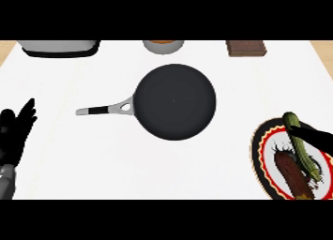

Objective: Pick the sweet potato from the plate and place it in the pan

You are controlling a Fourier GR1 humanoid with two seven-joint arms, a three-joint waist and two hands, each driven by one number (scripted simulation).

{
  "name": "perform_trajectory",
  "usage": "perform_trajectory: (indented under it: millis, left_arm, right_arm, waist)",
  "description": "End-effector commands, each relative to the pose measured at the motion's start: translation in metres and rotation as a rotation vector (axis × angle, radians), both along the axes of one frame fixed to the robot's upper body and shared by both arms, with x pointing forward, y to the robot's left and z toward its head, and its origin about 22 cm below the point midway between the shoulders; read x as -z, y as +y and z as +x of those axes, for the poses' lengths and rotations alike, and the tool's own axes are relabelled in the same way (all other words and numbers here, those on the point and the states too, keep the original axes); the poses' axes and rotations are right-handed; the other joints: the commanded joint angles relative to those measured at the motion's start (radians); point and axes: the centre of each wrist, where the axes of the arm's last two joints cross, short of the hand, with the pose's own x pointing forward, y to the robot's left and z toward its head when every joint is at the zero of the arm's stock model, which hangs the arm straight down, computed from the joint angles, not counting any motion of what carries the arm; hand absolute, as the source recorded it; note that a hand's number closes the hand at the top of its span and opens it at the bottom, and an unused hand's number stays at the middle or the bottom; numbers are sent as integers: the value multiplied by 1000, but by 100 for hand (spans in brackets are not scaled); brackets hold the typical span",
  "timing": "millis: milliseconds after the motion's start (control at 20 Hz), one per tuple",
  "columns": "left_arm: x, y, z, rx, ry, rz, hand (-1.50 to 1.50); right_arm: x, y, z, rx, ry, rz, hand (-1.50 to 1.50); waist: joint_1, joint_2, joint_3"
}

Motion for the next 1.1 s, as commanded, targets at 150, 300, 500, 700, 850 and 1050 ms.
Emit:
perform_trajectory:
  millis: [150, 300, 500, 700, 850, 1050]
  left_arm:
    - [5, -5, 2, -3, -10, 15, 0]
    - [-10, -5, 1, -8, -21, 23, 0]
    - [-13, -8, 6, 6, -9, -3, 0]
    - [-22, -6, 16, 1, 1, -27, 0]
    - [3, -10, 14, 6, 7, -7, 0]
    - [5, -2, 10, 9, -2, -13, 0]
  right_arm:
    - [10, 5, -10, -18, 36, -69, -150]
    - [32, 3, 7, -15, 52, -56, -150]
    - [51, 22, 2, -24, 13, -58, -150]
    - [43, 29, -13, -12, 21, -54, -150]
    - [55, 29, -10, -35, 44, -37, -150]
    - [66, 24, 9, -27, 68, -66, -150]
  waist:
    - [-3, 0, 0]
    - [4, 0, 0]
    - [3, 1, 0]
    - [-3, 0, 0]
    - [-2, 0, 0]
    - [2, 1, 0]
